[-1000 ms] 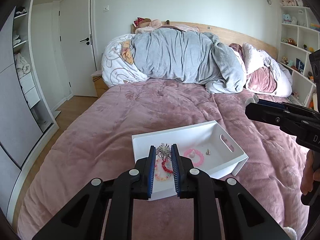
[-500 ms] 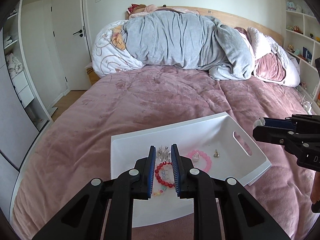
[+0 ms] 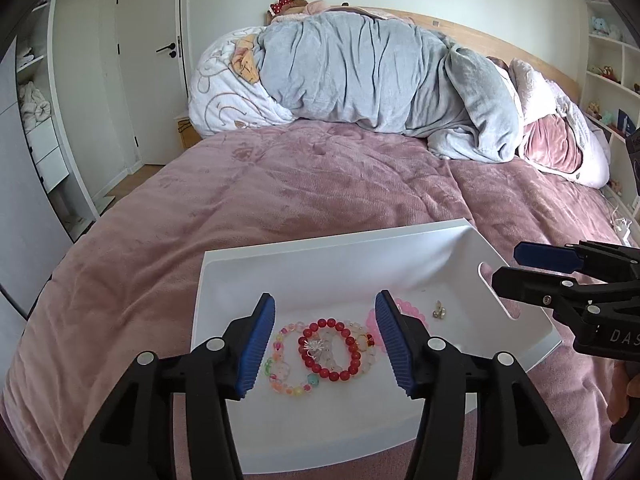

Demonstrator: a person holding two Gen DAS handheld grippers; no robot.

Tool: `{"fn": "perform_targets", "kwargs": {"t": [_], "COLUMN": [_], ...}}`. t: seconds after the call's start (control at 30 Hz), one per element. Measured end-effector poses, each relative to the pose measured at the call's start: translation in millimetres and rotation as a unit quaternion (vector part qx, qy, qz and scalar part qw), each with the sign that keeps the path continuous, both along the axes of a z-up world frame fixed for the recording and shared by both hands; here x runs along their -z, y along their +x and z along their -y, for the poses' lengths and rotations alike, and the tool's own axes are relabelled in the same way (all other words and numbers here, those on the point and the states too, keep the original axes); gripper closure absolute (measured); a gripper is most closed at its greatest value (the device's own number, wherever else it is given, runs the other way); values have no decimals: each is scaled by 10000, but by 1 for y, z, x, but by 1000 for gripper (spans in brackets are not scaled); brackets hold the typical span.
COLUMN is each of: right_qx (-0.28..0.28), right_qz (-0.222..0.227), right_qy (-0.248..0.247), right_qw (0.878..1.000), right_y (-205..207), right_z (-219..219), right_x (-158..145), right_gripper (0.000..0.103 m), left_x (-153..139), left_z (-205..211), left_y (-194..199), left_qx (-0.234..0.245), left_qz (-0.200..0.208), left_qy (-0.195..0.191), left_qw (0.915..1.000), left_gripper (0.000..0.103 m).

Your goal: Organize jewelry

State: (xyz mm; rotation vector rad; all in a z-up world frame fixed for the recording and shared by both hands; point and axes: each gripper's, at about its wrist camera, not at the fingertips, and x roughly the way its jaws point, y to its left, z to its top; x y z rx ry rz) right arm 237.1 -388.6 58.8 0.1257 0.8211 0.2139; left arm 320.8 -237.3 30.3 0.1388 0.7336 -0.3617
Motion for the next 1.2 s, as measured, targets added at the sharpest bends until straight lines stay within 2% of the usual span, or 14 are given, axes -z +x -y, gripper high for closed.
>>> {"fn": "perform_targets", "kwargs": {"t": [0.03,0.1,0.17,0.33,0.47,0.63,0.8,0.9,1.07,1.2], "right_qx": [-2,37,95,167,93,166,112,59,128,284], "right_qz": [100,319,535,919,1138,1356,1587,1763,1641,1726], "right_qy": [-17,-82,-134,-184,-159,-277,-483,-560,-455,-454], "right_qw": [9999,9994,9984,9955,9933,9902,9861,9827,9853,9835], "right_y": [-4,-14,-25,-53,-76,-107,-132,-144,-150,-155], "right_z": [-1,-2,-2,-3,-4,-11,-24,-32,-35,-35], "right_x": [-3,-10,-19,-40,-51,-60,-52,-40,-16,-5], "right_gripper": [47,40,32,14,5,5,5,5,5,5], "left_x": [-2,-7,-15,-37,-47,-54,-51,-41,-17,-3], "left_z": [-1,-7,-13,-27,-31,-42,-54,-62,-72,-75], "left_y": [-4,-12,-21,-47,-64,-93,-116,-126,-138,-146], "left_qx": [-22,-124,-189,-385,-412,-542,-717,-786,-1012,-1116], "left_qz": [78,257,417,742,860,1154,1138,1101,1031,1112], "left_qy": [5,33,-36,-198,-48,-8,-216,-355,-496,-481], "left_qw": [10000,9996,9989,9963,9954,9918,9907,9902,9883,9863], "left_gripper": [40,25,23,10,9,6,4,4,4,4]}}
